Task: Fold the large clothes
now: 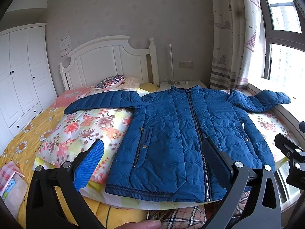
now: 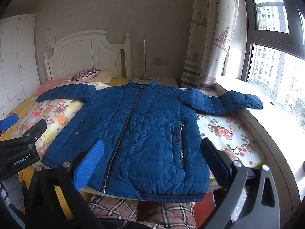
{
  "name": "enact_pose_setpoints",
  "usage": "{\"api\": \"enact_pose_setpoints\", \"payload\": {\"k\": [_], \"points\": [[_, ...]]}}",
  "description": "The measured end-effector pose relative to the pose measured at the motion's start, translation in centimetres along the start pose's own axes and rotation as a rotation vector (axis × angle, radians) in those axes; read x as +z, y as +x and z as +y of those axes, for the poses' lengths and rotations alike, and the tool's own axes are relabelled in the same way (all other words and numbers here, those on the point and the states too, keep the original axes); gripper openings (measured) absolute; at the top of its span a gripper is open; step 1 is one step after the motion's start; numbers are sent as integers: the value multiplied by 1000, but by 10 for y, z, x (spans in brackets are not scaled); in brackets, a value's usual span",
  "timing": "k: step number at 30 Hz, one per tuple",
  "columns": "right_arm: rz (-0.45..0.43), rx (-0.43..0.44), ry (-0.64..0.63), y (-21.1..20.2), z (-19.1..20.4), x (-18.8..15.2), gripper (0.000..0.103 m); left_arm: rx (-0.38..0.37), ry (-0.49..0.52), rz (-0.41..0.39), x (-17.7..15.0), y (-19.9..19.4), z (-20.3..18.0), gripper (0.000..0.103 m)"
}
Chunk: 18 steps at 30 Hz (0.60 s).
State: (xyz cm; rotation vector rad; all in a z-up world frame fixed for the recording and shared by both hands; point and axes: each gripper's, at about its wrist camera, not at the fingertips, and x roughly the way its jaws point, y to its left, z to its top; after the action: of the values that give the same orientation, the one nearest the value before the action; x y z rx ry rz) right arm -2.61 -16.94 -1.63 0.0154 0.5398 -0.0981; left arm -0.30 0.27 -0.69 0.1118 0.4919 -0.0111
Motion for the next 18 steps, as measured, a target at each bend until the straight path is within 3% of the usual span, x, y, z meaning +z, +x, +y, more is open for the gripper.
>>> {"api": "enact_pose_setpoints", "payload": {"k": [18], "points": [[3,2,-1,2,3,-1,101,1,-2,2,-1,1,1,98]]}}
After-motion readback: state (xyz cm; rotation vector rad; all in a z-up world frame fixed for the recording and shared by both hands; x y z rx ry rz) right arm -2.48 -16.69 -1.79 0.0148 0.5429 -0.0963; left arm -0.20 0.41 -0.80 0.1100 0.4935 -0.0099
